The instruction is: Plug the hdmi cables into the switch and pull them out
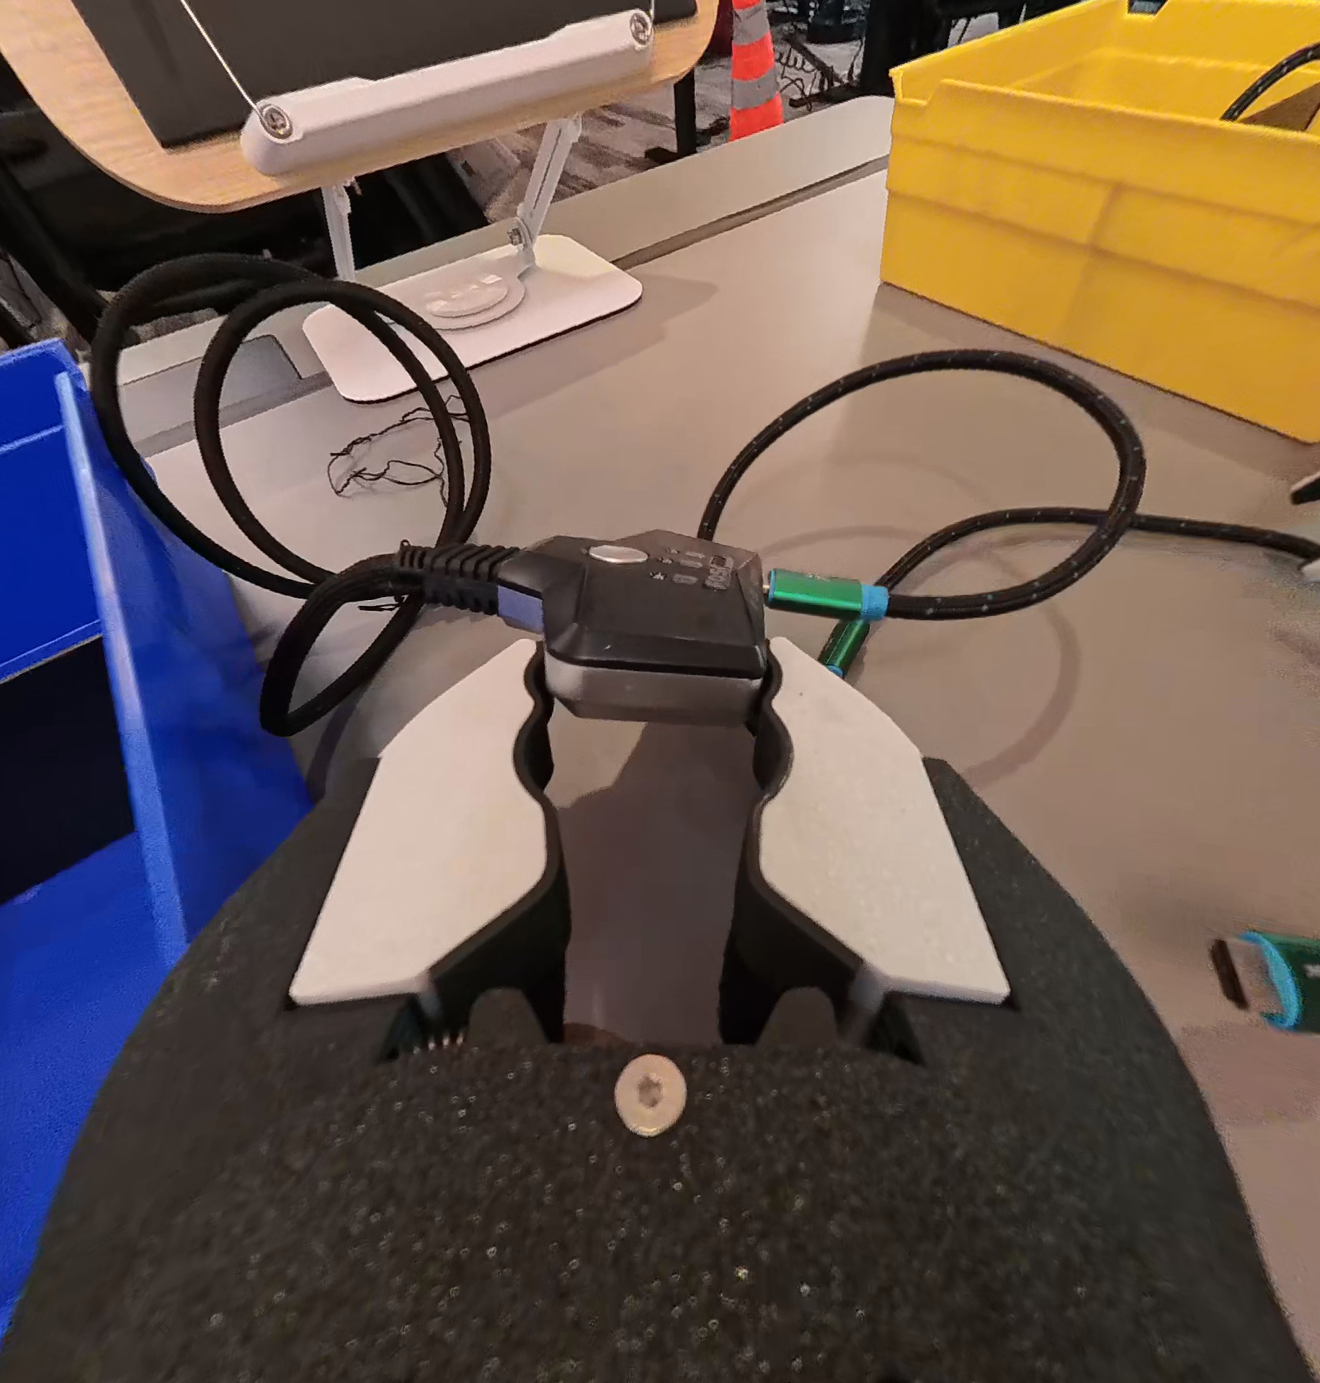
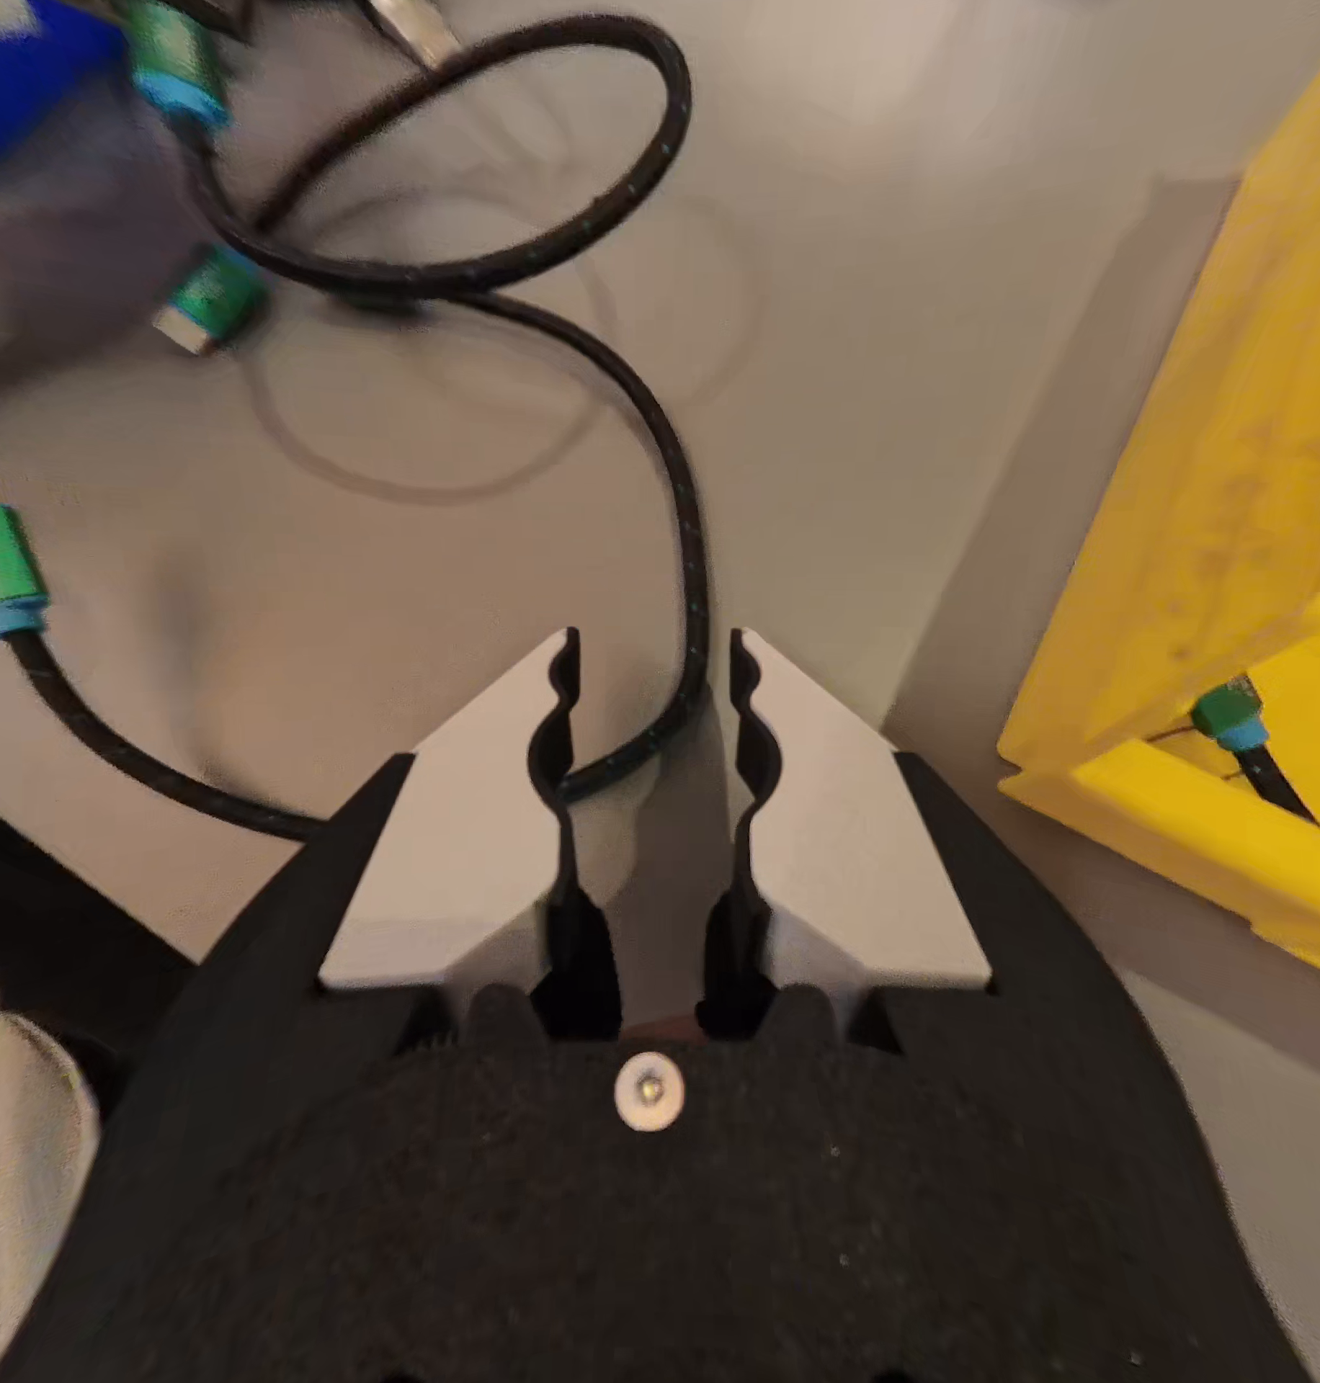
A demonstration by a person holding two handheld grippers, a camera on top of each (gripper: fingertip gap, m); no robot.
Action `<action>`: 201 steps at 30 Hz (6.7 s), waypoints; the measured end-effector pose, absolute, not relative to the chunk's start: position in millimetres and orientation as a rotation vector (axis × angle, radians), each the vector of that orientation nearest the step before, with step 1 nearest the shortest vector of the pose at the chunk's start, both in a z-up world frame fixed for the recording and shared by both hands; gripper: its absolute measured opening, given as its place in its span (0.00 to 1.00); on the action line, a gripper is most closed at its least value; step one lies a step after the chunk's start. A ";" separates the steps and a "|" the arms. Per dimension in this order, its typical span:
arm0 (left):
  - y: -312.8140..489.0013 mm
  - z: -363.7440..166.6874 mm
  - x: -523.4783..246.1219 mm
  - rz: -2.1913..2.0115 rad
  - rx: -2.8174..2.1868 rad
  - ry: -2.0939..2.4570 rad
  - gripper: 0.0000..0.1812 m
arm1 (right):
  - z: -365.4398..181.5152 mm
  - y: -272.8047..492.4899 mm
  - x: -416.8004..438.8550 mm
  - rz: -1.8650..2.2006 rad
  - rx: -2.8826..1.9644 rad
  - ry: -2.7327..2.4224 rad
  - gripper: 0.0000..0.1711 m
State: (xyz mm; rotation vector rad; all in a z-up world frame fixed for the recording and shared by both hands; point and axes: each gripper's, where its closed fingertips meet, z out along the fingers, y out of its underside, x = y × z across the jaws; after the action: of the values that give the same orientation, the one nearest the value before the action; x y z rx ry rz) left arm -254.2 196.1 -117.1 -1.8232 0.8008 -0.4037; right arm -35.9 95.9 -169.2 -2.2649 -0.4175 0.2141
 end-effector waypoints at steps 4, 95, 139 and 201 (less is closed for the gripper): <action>196.8 -119.2 -251.5 -0.392 -1.815 0.824 0.28 | -190.8 93.0 -25.4 0.093 -2.384 -0.399 0.21; 174.1 -73.6 -249.3 -0.781 -1.719 0.666 0.00 | -116.3 117.7 -175.3 0.719 -1.925 -0.205 0.30; 207.8 -140.2 -227.6 -0.137 -2.140 2.201 0.38 | -112.3 84.8 -154.2 0.774 -1.888 -0.408 0.29; 84.0 -161.4 -169.1 -0.356 -1.880 1.498 0.36 | -131.6 152.0 114.9 0.406 -2.287 -0.106 0.22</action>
State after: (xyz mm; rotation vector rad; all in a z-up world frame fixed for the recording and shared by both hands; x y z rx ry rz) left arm -169.1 84.0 -161.4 -1.8801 1.4979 -0.3556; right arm 114.9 152.0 -131.6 -2.2869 -0.1058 0.4062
